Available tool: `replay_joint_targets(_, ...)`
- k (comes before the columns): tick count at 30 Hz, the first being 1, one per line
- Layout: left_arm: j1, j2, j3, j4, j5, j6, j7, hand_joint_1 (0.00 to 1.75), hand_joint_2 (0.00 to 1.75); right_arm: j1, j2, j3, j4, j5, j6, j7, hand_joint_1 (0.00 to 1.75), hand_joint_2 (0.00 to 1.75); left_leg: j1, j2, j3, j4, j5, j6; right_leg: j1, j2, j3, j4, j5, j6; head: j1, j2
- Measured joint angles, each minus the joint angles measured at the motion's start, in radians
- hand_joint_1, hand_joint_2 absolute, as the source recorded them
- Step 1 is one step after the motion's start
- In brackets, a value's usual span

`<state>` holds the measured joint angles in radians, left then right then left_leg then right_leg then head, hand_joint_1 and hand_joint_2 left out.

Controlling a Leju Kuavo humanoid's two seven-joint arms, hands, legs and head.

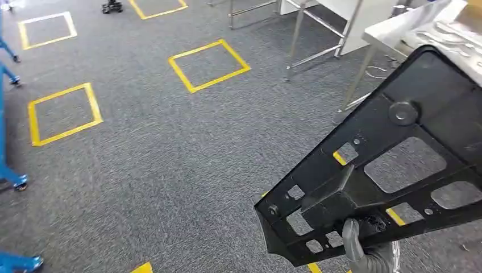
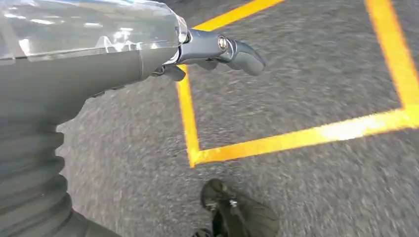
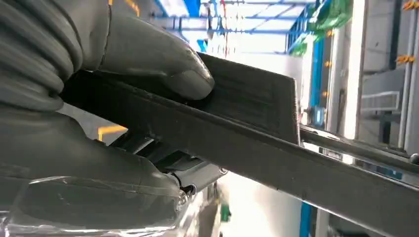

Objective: Take the parts from the cabinet and place them on the table.

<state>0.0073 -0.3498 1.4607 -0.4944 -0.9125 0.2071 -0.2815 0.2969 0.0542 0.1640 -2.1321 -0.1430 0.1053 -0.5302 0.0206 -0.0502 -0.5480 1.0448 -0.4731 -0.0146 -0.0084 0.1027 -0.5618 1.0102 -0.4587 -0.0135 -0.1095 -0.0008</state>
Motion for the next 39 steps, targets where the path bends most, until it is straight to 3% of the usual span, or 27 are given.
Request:
replay_joint_targets(1, 0.000, 0.000, 0.002, 0.000, -0.003, 0.000, -0.001, 0.00, 1.75, -0.002, 0.000, 0.001, 0.000, 0.001, 0.000, 0.001, 1.75, 1.75, 0.001, -0.040, 0.007, -0.024, -0.017, 0.001, 0.006, 0.011, -0.007, 0.010, -0.004, 0.006, 0.000, 0.000)
replay_joint_targets(3, 0.000, 0.000, 0.005, 0.001, -0.003, 0.000, -0.002, 0.00, 1.75, 0.000, 0.000, 0.003, -0.001, 0.003, 0.000, 0.002, 1.75, 1.75, -0.004, -0.019, 0.004, -0.021, -0.016, 0.008, -0.001, 0.032, -0.016, 0.009, 0.000, 0.019, 0.000, 0.000)
replay_joint_targets(5, -0.002, -0.001, 0.006, 0.002, -0.004, 0.000, -0.002, 0.00, 1.75, 0.004, 0.000, 0.003, -0.003, 0.003, 0.000, 0.002, 1.75, 1.75, -0.006, 0.005, 0.011, -0.031, -0.008, 0.025, -0.006, 0.057, -0.021, 0.004, 0.006, 0.036, 0.000, 0.000)
replay_joint_targets(7, -0.002, -0.002, 0.006, 0.004, -0.004, 0.001, -0.003, 0.00, 1.75, 0.006, -0.001, 0.003, -0.004, 0.002, 0.000, 0.002, 1.75, 1.75, -0.002, 0.029, 0.017, -0.044, -0.001, 0.037, 0.000, -0.037, -0.036, 0.045, -0.023, 0.039, 0.001, 0.000)
replay_joint_targets(8, 0.000, -0.002, 0.006, 0.005, -0.004, 0.002, -0.003, 0.00, 1.75, 0.003, -0.001, 0.004, -0.005, 0.002, 0.000, 0.002, 1.75, 1.75, -0.004, 0.046, 0.015, -0.045, -0.002, 0.041, -0.001, -0.074, -0.076, 0.120, -0.068, 0.043, 0.001, 0.000)
replay_joint_targets(10, 0.002, -0.002, 0.008, 0.006, -0.005, 0.005, -0.002, 0.00, 1.75, 0.004, -0.003, 0.006, -0.004, 0.002, 0.000, 0.002, 1.75, 1.75, -0.007, 0.074, 0.014, -0.044, -0.005, 0.043, -0.006, -0.094, -0.153, 0.271, -0.133, 0.049, 0.001, 0.000)
replay_joint_targets(11, 0.002, -0.002, 0.008, 0.006, -0.007, 0.006, -0.002, 0.00, 1.75, 0.004, -0.003, 0.006, -0.004, 0.002, 0.001, 0.002, 1.75, 1.75, -0.007, 0.091, 0.014, -0.044, -0.007, 0.043, -0.007, -0.096, -0.177, 0.316, -0.139, 0.051, 0.001, 0.000)
replay_joint_targets(13, 0.002, -0.002, 0.008, 0.007, -0.008, 0.006, -0.002, 0.00, 1.75, 0.004, -0.006, 0.007, -0.002, 0.002, 0.001, 0.003, 1.75, 1.75, -0.008, 0.118, 0.020, -0.044, -0.012, 0.040, -0.008, -0.103, -0.140, 0.248, -0.083, 0.050, 0.001, 0.000)
replay_joint_targets(14, 0.001, -0.002, 0.008, 0.008, -0.008, 0.006, -0.002, 0.00, 1.75, 0.004, -0.007, 0.007, -0.002, 0.002, 0.001, 0.003, 1.75, 1.75, -0.008, 0.130, 0.025, -0.044, -0.016, 0.037, -0.007, -0.113, -0.089, 0.154, -0.035, 0.047, 0.001, 0.000)
replay_joint_targets(15, 0.001, -0.003, 0.008, 0.009, -0.008, 0.006, -0.002, 0.00, 1.75, 0.004, -0.009, 0.008, -0.002, 0.002, 0.002, 0.003, 1.75, 1.75, -0.008, 0.141, 0.032, -0.044, -0.020, 0.033, -0.003, -0.140, -0.032, 0.055, 0.004, 0.040, 0.001, 0.000)
replay_joint_targets(16, 0.002, -0.003, 0.008, 0.009, -0.008, 0.007, -0.002, 0.00, 1.75, 0.002, -0.010, 0.009, -0.002, 0.002, 0.002, 0.003, 1.75, 1.75, -0.010, 0.150, 0.037, -0.044, -0.023, 0.027, 0.006, -0.196, -0.007, 0.000, -0.005, 0.029, 0.001, 0.000)
replay_joint_targets(20, -0.001, -0.003, 0.008, 0.011, -0.013, 0.009, -0.004, 0.00, 1.75, 0.001, -0.013, 0.019, -0.002, 0.001, 0.001, 0.003, 1.75, 1.75, -0.014, 0.191, 0.050, -0.049, -0.032, 0.006, 0.015, -0.152, -0.015, 0.000, -0.003, 0.011, 0.001, 0.000)
replay_joint_targets(21, -0.001, -0.003, 0.008, 0.011, -0.018, 0.008, -0.006, 0.00, 1.75, 0.000, -0.015, 0.022, -0.003, 0.001, 0.000, 0.003, 1.75, 1.75, -0.012, 0.183, 0.049, -0.044, -0.041, -0.002, -0.003, -0.136, -0.004, -0.012, 0.005, 0.002, 0.001, 0.000)
replay_joint_targets(22, -0.001, -0.001, 0.008, 0.011, -0.019, 0.005, -0.009, 0.00, 1.75, -0.001, -0.017, 0.026, -0.002, 0.000, -0.001, 0.003, 1.75, 1.75, -0.009, 0.121, 0.044, -0.016, -0.058, -0.007, -0.001, -0.126, -0.002, -0.015, 0.006, 0.000, 0.001, 0.000)
replay_joint_targets(23, 0.001, -0.001, 0.008, 0.011, -0.019, 0.002, -0.010, 0.00, 1.75, -0.006, -0.018, 0.029, -0.002, 0.000, -0.002, 0.003, 1.75, 1.75, -0.007, 0.083, 0.018, 0.040, -0.091, -0.008, -0.001, -0.116, -0.002, -0.015, 0.006, -0.008, 0.000, 0.000)
replay_joint_targets(24, 0.003, -0.001, 0.010, 0.011, -0.020, 0.000, -0.010, 0.00, 1.75, -0.009, -0.019, 0.033, 0.000, 0.000, -0.003, 0.004, 1.75, 1.75, -0.006, 0.064, -0.027, 0.132, -0.137, -0.010, -0.001, -0.102, -0.002, -0.015, 0.005, -0.010, 0.001, 0.000)
replay_joint_targets(25, 0.006, 0.000, 0.011, 0.011, -0.021, -0.002, -0.010, 0.00, 1.75, -0.009, -0.021, 0.034, 0.001, -0.001, -0.003, 0.004, 1.75, 1.75, -0.006, 0.057, -0.073, 0.219, -0.171, -0.013, 0.000, -0.086, -0.002, -0.014, 0.004, -0.011, 0.001, 0.000)
replay_joint_targets(26, 0.007, 0.000, 0.011, 0.011, -0.022, -0.003, -0.010, 0.00, 1.75, -0.009, -0.022, 0.035, 0.003, -0.001, -0.004, 0.004, 1.75, 1.75, -0.006, 0.057, -0.104, 0.275, -0.180, -0.015, 0.001, -0.071, -0.001, -0.013, 0.004, -0.012, 0.000, 0.000)
replay_joint_targets(27, 0.008, 0.000, 0.012, 0.011, -0.023, -0.006, -0.010, 0.00, 1.75, -0.009, -0.025, 0.036, 0.004, -0.001, -0.005, 0.004, 1.75, 1.75, -0.006, 0.057, -0.114, 0.281, -0.163, -0.014, 0.002, -0.056, 0.001, -0.013, 0.004, -0.012, 0.001, 0.000)
replay_joint_targets(29, 0.008, 0.000, 0.013, 0.011, -0.025, -0.010, -0.010, 0.00, 1.75, -0.009, -0.029, 0.037, 0.005, 0.000, -0.006, 0.004, 1.75, 1.75, -0.006, 0.051, -0.070, 0.155, -0.068, -0.011, 0.001, -0.022, 0.006, -0.010, 0.001, -0.008, 0.000, 0.000)
replay_joint_targets(30, 0.008, 0.000, 0.013, 0.011, -0.027, -0.010, -0.010, 0.00, 1.75, -0.009, -0.030, 0.038, 0.005, -0.001, -0.006, 0.004, 1.75, 1.75, -0.004, 0.032, -0.033, 0.065, -0.018, -0.008, 0.001, -0.007, 0.009, -0.008, -0.001, -0.005, 0.000, 0.000)
replay_joint_targets(31, 0.009, 0.000, 0.013, 0.011, -0.029, -0.011, -0.012, 0.00, 1.75, -0.009, -0.031, 0.039, 0.005, 0.000, -0.007, 0.004, 1.75, 1.75, -0.002, -0.024, -0.010, -0.006, 0.009, -0.003, -0.001, 0.004, 0.006, -0.004, -0.004, -0.001, 0.001, 0.000)
replay_joint_targets(32, 0.010, 0.000, 0.015, 0.011, -0.030, -0.013, -0.015, 0.00, 1.75, -0.011, -0.032, 0.039, 0.006, 0.000, -0.010, 0.004, 1.75, 1.75, 0.003, -0.057, -0.001, -0.030, -0.005, 0.002, 0.005, 0.017, -0.001, 0.006, -0.008, 0.005, 0.001, 0.000)
replay_joint_targets(33, 0.011, 0.000, 0.017, 0.011, -0.030, -0.013, -0.016, 0.00, 1.75, -0.010, -0.034, 0.039, 0.006, 0.003, -0.011, 0.004, 1.75, 1.75, 0.001, -0.044, -0.003, -0.025, -0.006, 0.002, 0.001, 0.027, -0.007, 0.005, -0.005, 0.011, 0.000, 0.000)
replay_joint_targets(36, 0.007, 0.000, 0.019, 0.011, -0.031, -0.018, -0.021, 0.00, 1.75, -0.004, -0.038, 0.039, 0.006, 0.004, -0.016, 0.003, 1.75, 1.75, -0.007, -0.012, 0.003, -0.032, -0.004, 0.022, -0.007, 0.064, -0.014, -0.006, 0.002, 0.034, 0.001, 0.000)
replay_joint_targets(38, 0.006, -0.002, 0.021, 0.011, -0.031, -0.019, -0.024, 0.00, 1.75, -0.003, -0.046, 0.040, 0.006, 0.004, -0.019, 0.003, 1.75, 1.75, -0.001, 0.020, 0.012, -0.051, 0.003, 0.033, -0.002, -0.048, -0.043, 0.064, -0.038, 0.041, 0.003, 0.000)
replay_joint_targets(39, 0.008, -0.002, 0.024, 0.011, -0.034, -0.019, -0.024, 0.00, 1.75, -0.005, -0.048, 0.040, 0.006, 0.006, -0.020, 0.003, 1.75, 1.75, -0.002, 0.037, 0.012, -0.051, 0.001, 0.038, -0.003, -0.077, -0.083, 0.137, -0.078, 0.045, 0.003, 0.000)
